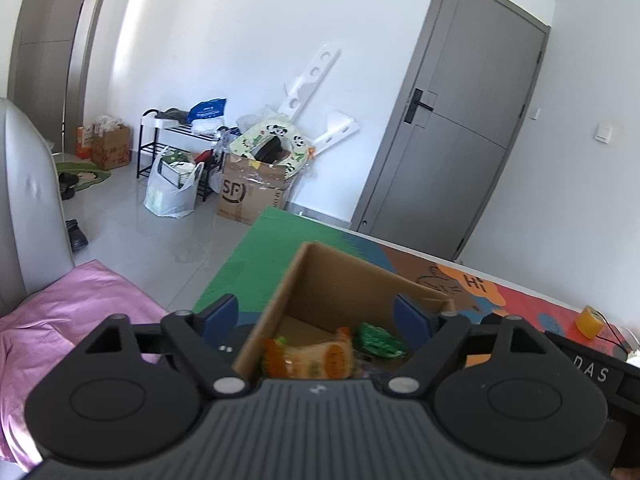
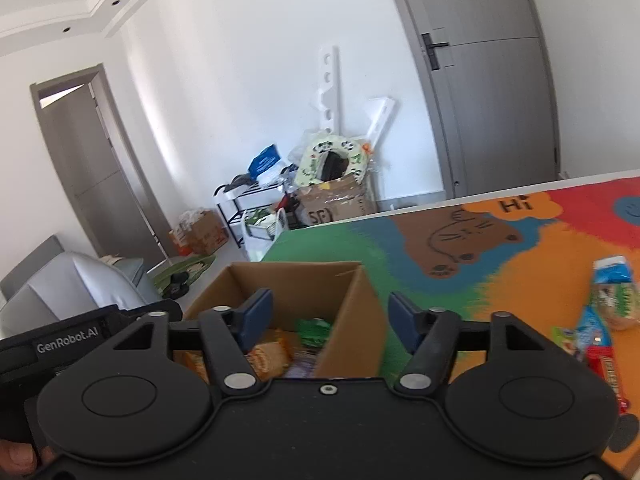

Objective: Organize snacks
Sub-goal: 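Move both open grippers back toward the snack pile, then grasp red candy bar with right gripper while left gripper reaches blue-green snack packet, then close left gripper on blue-green snack packet and lift it, then carry snack packet with left gripper while right gripper carries candy bar to box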

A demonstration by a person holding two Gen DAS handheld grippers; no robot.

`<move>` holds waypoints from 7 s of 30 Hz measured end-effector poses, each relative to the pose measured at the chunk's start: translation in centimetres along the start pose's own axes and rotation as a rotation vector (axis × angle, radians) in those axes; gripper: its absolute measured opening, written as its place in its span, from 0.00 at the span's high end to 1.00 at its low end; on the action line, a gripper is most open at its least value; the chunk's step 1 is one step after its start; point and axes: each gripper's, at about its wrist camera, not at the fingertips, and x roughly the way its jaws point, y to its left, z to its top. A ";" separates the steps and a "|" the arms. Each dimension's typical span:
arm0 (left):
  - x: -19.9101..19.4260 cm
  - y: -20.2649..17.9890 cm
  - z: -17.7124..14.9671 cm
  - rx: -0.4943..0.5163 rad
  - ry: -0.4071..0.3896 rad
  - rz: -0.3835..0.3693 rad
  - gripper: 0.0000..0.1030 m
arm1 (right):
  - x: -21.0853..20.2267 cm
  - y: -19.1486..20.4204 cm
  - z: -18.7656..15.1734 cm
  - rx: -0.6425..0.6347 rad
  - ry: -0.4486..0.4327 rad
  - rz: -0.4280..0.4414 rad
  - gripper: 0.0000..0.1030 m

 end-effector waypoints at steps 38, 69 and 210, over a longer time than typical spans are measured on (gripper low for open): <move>-0.9 -14.9 -5.2 0.181 0.060 -0.153 0.14 | -9.8 -14.5 -1.5 0.166 -0.097 -0.178 0.18; 6.6 -17.5 -8.4 0.203 0.196 -0.146 0.14 | -2.7 -18.4 -3.6 0.196 0.115 -0.165 0.45; 3.4 -18.2 -7.7 0.261 0.087 -0.161 0.80 | -6.9 -14.6 -2.8 0.193 0.001 -0.121 0.79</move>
